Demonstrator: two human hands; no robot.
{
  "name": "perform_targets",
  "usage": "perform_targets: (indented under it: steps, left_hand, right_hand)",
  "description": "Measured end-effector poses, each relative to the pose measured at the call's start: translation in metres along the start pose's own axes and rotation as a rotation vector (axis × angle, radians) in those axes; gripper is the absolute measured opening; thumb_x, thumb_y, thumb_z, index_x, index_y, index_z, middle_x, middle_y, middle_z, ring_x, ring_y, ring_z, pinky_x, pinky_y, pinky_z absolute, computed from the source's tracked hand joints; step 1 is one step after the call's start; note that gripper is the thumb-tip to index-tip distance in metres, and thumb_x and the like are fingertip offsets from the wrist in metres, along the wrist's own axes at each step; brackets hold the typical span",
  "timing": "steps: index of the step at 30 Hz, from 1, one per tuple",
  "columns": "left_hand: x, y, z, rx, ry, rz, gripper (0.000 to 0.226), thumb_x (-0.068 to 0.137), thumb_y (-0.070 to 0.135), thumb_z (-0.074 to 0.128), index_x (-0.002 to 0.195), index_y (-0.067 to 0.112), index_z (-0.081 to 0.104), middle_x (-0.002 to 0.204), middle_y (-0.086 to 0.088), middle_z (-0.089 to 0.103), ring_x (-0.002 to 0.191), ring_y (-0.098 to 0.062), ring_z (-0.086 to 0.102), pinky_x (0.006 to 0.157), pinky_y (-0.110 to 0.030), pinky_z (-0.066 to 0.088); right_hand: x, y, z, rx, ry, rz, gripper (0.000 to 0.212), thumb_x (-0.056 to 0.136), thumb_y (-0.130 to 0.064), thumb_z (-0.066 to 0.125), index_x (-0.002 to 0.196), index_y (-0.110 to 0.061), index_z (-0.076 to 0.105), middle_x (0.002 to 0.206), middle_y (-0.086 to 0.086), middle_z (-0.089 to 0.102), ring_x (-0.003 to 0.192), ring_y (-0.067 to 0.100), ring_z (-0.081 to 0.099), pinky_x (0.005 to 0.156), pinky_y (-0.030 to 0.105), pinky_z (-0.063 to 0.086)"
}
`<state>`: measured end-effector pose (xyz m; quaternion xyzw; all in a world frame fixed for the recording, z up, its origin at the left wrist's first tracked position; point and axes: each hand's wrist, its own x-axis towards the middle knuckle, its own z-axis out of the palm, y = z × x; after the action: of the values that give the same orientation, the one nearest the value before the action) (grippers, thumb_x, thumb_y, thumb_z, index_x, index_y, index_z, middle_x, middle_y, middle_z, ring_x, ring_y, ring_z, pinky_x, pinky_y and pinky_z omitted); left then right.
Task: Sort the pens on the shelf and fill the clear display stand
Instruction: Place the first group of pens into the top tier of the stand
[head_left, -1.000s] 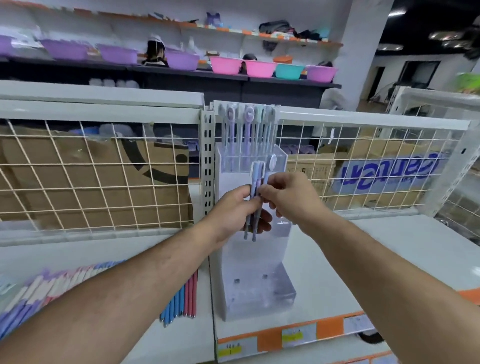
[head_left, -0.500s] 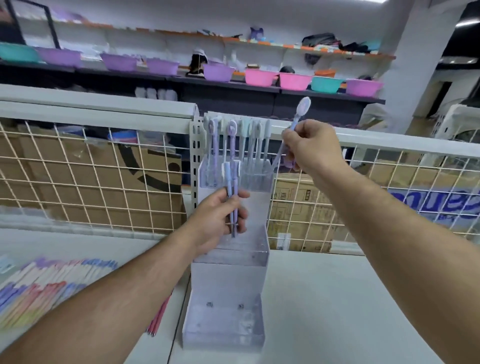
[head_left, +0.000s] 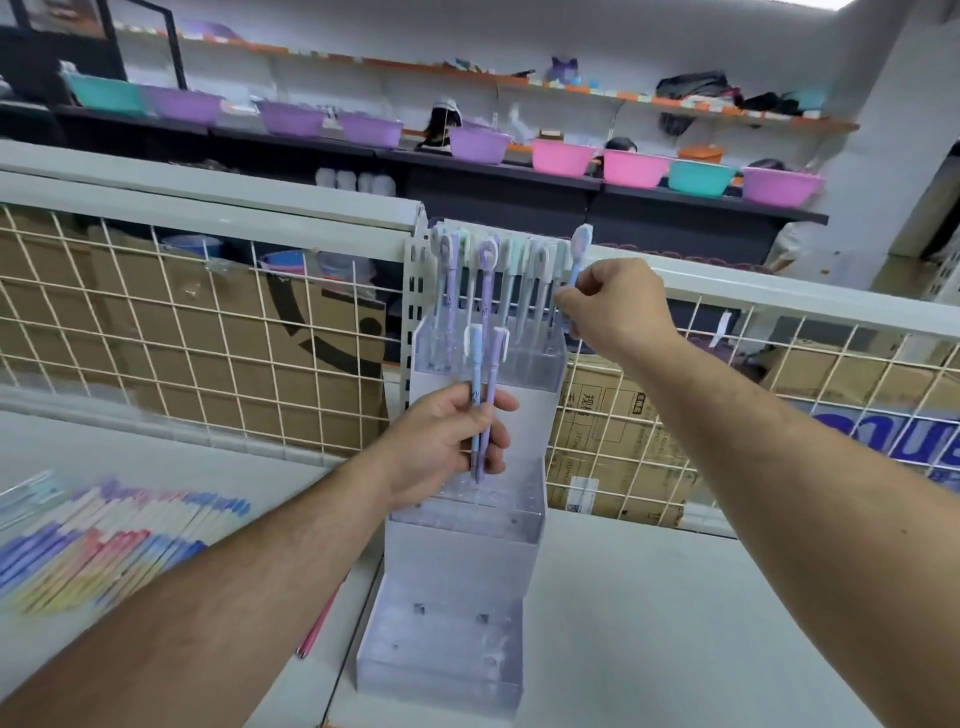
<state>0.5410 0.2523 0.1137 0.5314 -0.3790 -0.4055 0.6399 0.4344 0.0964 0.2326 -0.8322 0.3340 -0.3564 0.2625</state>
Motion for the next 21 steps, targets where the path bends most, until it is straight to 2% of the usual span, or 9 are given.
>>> perform_targets:
  steps: [4, 7, 9, 12, 16, 21]
  left_hand:
    - [0.002, -0.001, -0.002, -0.027, -0.018, -0.017, 0.023, 0.103, 0.008, 0.045, 0.108, 0.005, 0.068, 0.082, -0.013, 0.064, 0.076, -0.030, 0.063, 0.081, -0.044, 0.055]
    - [0.003, -0.002, -0.003, -0.046, -0.032, -0.024, 0.024, 0.103, 0.007, 0.044, 0.107, 0.003, 0.068, 0.081, -0.012, 0.064, 0.074, -0.028, 0.063, 0.080, -0.043, 0.055]
    - [0.004, -0.002, -0.003, -0.053, -0.040, -0.022, 0.024, 0.104, 0.007, 0.044, 0.107, 0.003, 0.068, 0.080, -0.011, 0.065, 0.073, -0.027, 0.063, 0.081, -0.044, 0.055]
    - [0.005, -0.003, -0.004, -0.058, -0.051, -0.022, 0.024, 0.104, 0.008, 0.045, 0.107, 0.003, 0.068, 0.081, -0.011, 0.064, 0.073, -0.026, 0.063, 0.084, -0.045, 0.054]
    - [0.006, -0.004, -0.005, -0.060, -0.066, -0.023, 0.024, 0.104, 0.010, 0.045, 0.106, 0.005, 0.069, 0.083, -0.011, 0.063, 0.075, -0.025, 0.062, 0.086, -0.045, 0.054]
    - [0.006, -0.004, -0.007, -0.082, -0.091, -0.027, 0.023, 0.104, 0.010, 0.046, 0.106, 0.004, 0.068, 0.080, -0.008, 0.064, 0.073, -0.023, 0.063, 0.082, -0.041, 0.055]
  right_hand:
    - [-0.003, 0.001, 0.001, -0.045, -0.003, 0.018, 0.026, 0.093, -0.028, 0.070, 0.079, -0.006, 0.071, 0.077, 0.013, 0.072, 0.077, 0.034, 0.072, 0.071, 0.050, 0.061]
    - [-0.004, -0.003, 0.000, -0.122, -0.011, 0.006, 0.029, 0.094, -0.029, 0.069, 0.075, -0.007, 0.069, 0.076, 0.012, 0.072, 0.074, 0.034, 0.070, 0.068, 0.044, 0.060]
    - [-0.004, -0.006, 0.000, -0.202, -0.017, -0.010, 0.031, 0.095, -0.030, 0.066, 0.073, -0.008, 0.068, 0.076, 0.011, 0.071, 0.069, 0.031, 0.066, 0.060, 0.036, 0.054]
    - [-0.004, -0.011, 0.000, -0.332, -0.015, -0.007, 0.030, 0.098, -0.029, 0.062, 0.074, -0.011, 0.066, 0.069, 0.006, 0.064, 0.062, 0.025, 0.058, 0.049, 0.026, 0.035]
    - [-0.005, -0.014, 0.003, -0.372, -0.010, 0.043, 0.026, 0.099, -0.030, 0.061, 0.083, -0.011, 0.068, 0.068, 0.002, 0.059, 0.056, 0.016, 0.053, 0.047, 0.025, 0.031]
    - [-0.005, -0.018, 0.006, -0.464, -0.022, 0.035, 0.029, 0.100, -0.025, 0.056, 0.084, -0.006, 0.069, 0.072, 0.008, 0.062, 0.059, 0.023, 0.056, 0.048, 0.026, 0.035]
